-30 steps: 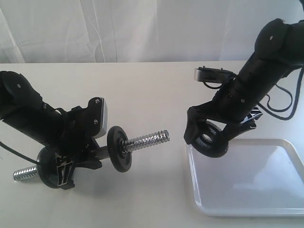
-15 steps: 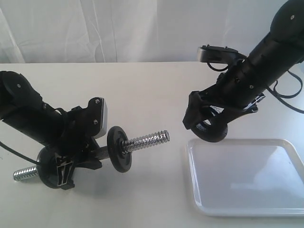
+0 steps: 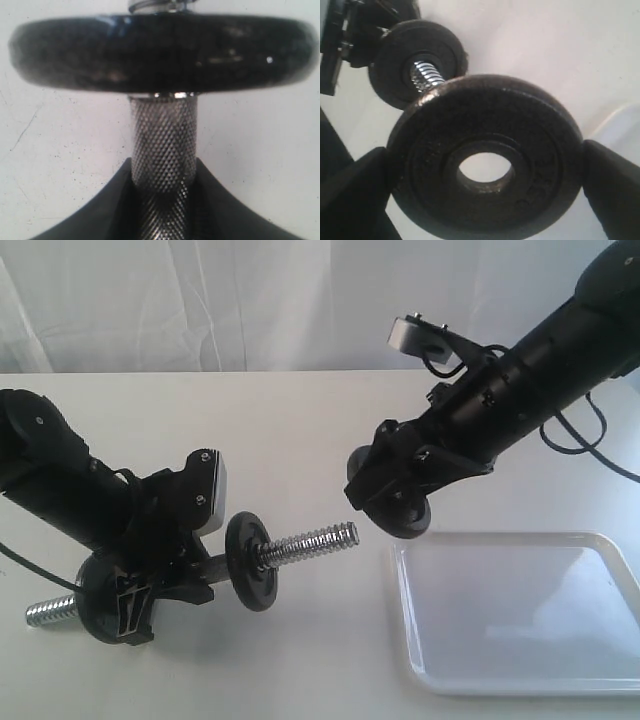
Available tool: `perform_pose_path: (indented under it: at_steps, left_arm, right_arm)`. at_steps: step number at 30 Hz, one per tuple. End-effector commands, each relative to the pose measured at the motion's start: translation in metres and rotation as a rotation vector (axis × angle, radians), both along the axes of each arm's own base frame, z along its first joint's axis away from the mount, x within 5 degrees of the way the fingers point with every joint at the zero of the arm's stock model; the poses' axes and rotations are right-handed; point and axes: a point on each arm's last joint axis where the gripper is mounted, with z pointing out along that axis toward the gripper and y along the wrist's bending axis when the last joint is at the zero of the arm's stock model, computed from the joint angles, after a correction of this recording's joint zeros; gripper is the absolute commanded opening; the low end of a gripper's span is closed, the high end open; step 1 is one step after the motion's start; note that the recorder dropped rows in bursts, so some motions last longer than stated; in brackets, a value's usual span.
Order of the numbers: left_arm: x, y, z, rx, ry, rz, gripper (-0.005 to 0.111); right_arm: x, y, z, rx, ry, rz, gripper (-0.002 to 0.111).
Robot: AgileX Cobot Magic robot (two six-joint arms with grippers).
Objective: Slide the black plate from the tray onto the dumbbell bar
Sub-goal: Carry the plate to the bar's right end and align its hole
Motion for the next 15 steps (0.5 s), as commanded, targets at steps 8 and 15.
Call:
perform_pose_path:
  at_steps: [8, 15]
  left_arm:
    - [-0.001, -0.0053, 0.0228, -0.096, -0.014, 0.039, 0.0]
    - [-0.0014, -0.0053, 0.0228, -0.096, -0.01, 0.036, 0.0]
  right_arm:
    - [-0.0044, 0.004, 0.0287, 0.26, -0.087, 0.109, 0.0]
    - [-0.0044, 0.004, 0.0287, 0.26, -0.089, 0.11, 0.0]
